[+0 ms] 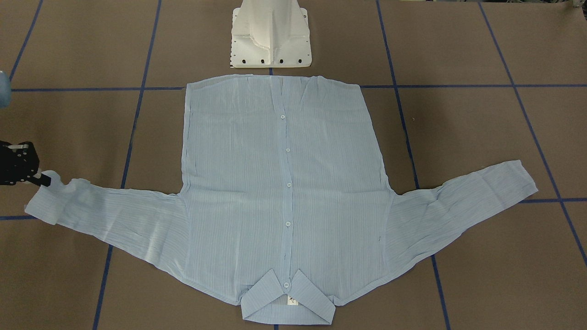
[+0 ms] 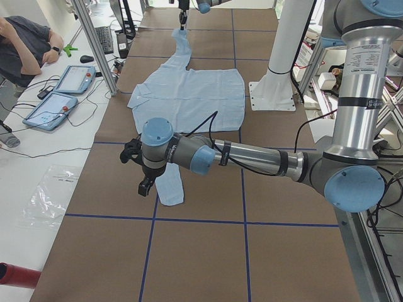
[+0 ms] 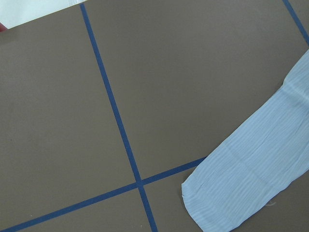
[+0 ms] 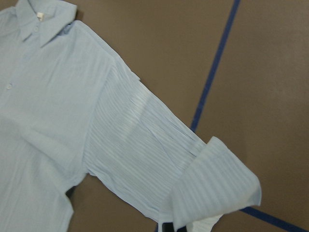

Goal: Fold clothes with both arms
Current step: 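Carry the sleeve with the right gripper across the shirt front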

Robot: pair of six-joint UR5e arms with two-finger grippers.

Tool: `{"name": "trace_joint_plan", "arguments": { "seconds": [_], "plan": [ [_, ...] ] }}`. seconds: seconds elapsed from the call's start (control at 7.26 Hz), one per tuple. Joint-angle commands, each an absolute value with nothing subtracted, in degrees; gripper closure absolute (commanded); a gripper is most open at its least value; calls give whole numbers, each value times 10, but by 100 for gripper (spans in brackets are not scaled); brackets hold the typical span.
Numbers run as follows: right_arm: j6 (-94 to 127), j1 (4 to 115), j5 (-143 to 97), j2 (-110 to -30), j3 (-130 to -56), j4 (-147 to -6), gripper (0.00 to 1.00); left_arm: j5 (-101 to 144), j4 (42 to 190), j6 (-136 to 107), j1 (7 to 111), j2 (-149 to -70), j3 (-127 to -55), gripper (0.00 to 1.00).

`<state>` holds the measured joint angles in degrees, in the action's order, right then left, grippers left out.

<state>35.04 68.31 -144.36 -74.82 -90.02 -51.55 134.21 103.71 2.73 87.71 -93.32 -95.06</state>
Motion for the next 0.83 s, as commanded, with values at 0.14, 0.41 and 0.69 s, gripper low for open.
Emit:
{"name": "trace_joint_plan", "arguments": {
  "seconds": [0.14,0.41,0.69],
  "plan": [
    [498,585,-1434,-544,-905,-594,100,1342,1036,28,878,-932,-953,0],
    [575,508,-1340,-448,-891,-610,100,1340,1036,29,878,-926,-951,0],
    [579,443,-1255,-350,-798,-616,100,1339,1035,30,878,-923,-949,0]
  ]
}}
